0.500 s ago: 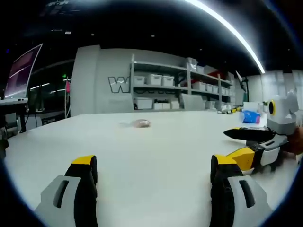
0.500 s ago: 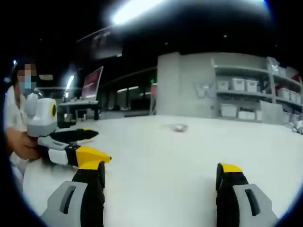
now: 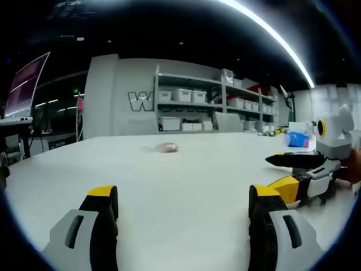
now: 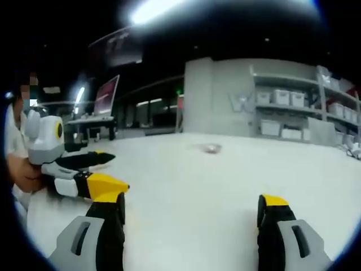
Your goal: Open the resealable bag by pulling the two sides of the seal apart until the entire bag opening is separated and visibly accessible.
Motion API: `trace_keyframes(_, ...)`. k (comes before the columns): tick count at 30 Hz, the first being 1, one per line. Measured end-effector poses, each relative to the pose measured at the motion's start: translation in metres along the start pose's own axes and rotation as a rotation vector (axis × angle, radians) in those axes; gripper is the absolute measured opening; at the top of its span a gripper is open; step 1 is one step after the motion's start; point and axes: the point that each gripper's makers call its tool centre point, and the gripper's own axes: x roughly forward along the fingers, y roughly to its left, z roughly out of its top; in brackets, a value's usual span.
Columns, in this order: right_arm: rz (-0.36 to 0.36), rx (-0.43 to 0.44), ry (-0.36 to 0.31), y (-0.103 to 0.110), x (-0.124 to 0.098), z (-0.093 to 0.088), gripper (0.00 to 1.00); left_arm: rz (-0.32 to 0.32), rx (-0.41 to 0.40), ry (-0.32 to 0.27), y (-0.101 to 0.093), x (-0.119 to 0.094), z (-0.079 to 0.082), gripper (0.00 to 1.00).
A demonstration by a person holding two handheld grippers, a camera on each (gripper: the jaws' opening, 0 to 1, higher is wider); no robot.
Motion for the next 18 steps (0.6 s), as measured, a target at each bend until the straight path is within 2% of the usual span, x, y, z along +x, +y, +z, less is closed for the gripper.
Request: trace_keyframes(18,0.000,0.001,0.004,-0.0008,0.0010,-0.0010,1.00,-0.005,0.001,-0.002,-0.0009,0.0015,-0.0007,0.95)
